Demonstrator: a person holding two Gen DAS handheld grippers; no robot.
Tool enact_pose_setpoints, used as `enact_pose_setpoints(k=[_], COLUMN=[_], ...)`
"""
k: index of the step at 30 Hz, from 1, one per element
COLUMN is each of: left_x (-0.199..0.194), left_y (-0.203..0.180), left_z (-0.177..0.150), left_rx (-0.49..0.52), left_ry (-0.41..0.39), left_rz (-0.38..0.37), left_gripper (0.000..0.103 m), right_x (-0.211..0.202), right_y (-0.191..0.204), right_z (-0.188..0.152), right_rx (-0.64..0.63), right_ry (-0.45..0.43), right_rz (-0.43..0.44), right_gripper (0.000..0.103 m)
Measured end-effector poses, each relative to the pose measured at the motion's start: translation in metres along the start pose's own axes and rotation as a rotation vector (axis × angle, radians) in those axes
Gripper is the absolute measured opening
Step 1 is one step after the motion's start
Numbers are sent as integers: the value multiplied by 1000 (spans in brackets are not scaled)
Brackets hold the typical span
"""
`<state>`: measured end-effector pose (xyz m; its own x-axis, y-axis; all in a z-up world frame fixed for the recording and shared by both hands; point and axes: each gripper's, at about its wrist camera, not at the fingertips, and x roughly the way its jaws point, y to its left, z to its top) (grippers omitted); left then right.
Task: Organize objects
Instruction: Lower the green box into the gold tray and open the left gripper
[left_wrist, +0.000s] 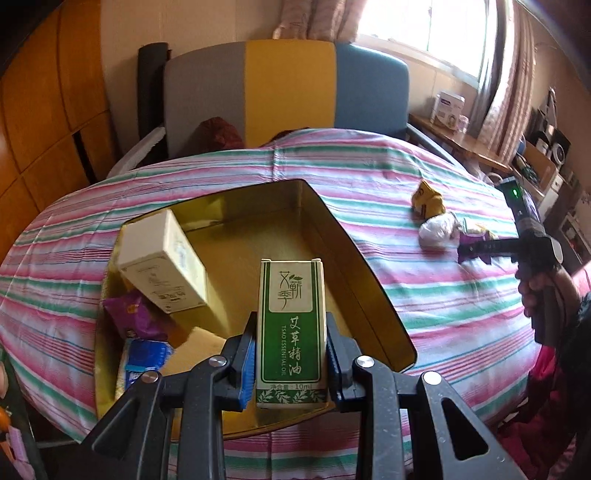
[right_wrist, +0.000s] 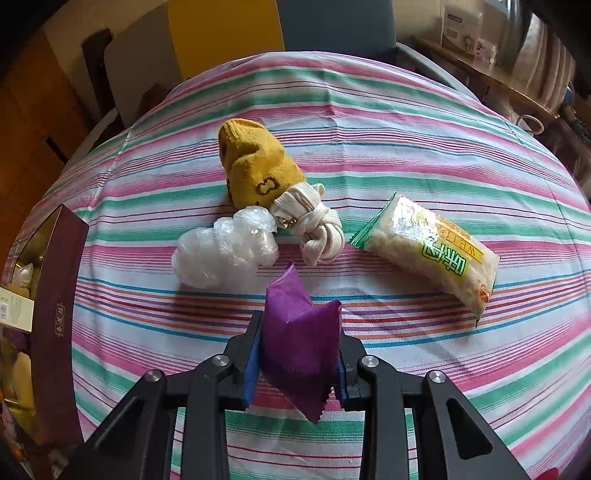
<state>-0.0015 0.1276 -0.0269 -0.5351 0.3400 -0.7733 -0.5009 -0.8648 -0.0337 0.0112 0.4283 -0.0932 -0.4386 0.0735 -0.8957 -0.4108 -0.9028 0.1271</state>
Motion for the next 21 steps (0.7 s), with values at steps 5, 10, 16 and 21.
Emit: enact_pose_setpoints(k=[5,10,16,21], left_x=[13,28,73,114], left_y=[4,13,31,54], left_z=[14,44,76,90], left_rx=[-12,-23,-34,-56], left_ry=[9,-3,19,70], left_rz=[-24,-25,23,78], left_gripper=[30,30,30,30], right_x=[0,0,1,2], right_y=[1,3,4,3], right_z=[1,0,1,2], right_rx=[-2,-15,-22,-22], right_ry=[-1,-3,-4,-4], right_rz=[-4,-12,-16,-13], right_gripper=[32,32,32,32])
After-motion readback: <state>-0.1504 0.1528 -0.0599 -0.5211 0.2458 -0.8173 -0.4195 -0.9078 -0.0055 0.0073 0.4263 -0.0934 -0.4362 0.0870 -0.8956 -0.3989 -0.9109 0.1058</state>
